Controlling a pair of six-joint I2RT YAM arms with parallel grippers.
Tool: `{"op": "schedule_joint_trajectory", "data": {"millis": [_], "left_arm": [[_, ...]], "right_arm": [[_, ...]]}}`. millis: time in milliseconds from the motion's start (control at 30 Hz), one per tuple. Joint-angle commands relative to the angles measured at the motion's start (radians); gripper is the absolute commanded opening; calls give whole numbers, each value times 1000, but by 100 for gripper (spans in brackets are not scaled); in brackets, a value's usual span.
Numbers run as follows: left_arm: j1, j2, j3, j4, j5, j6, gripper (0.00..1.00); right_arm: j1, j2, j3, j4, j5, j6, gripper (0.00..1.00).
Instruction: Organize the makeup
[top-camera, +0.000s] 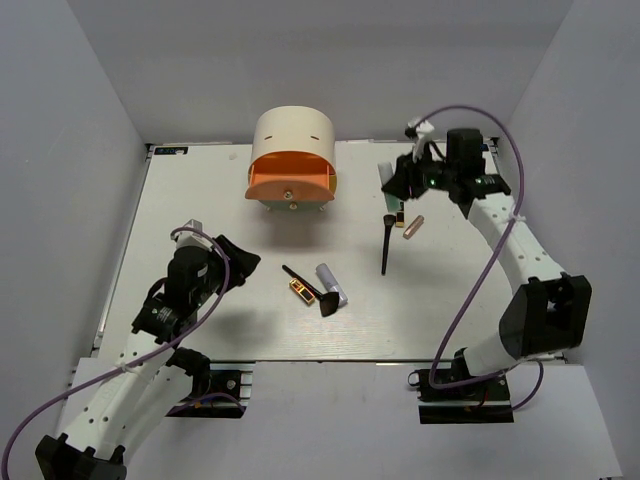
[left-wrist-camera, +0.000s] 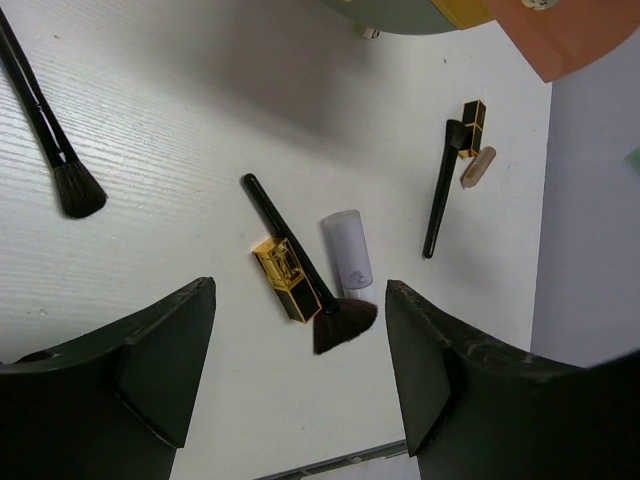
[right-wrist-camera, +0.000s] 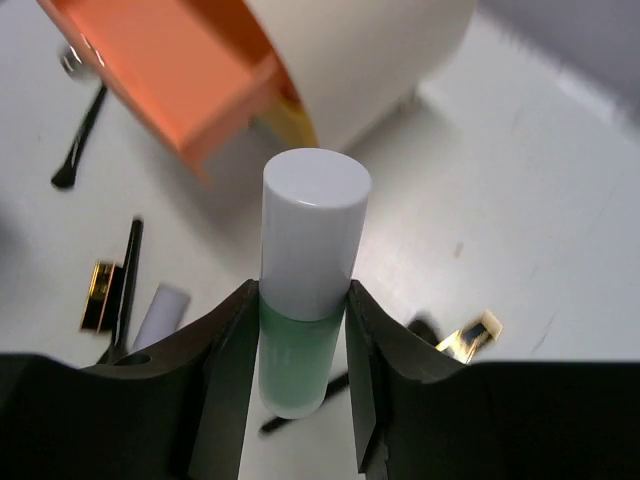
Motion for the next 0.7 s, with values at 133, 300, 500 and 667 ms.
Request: {"op": "schedule_joint_trajectory", "data": {"millis": [133, 300, 500, 667], "left_arm": [[5, -44, 0, -7, -19, -6, 78], [5, -74, 0, -27, -33, -14, 78], [5, -90, -12, -34, -36, -29, 78], [5, -100, -14, -40, -42, -31, 78]], "right_arm": [[100, 225, 385, 231, -177, -124, 0], [189, 321, 559, 312, -198, -201, 0], [277, 365, 574, 414, -185, -281, 0], [335, 405, 597, 353, -180, -360, 0]]}}
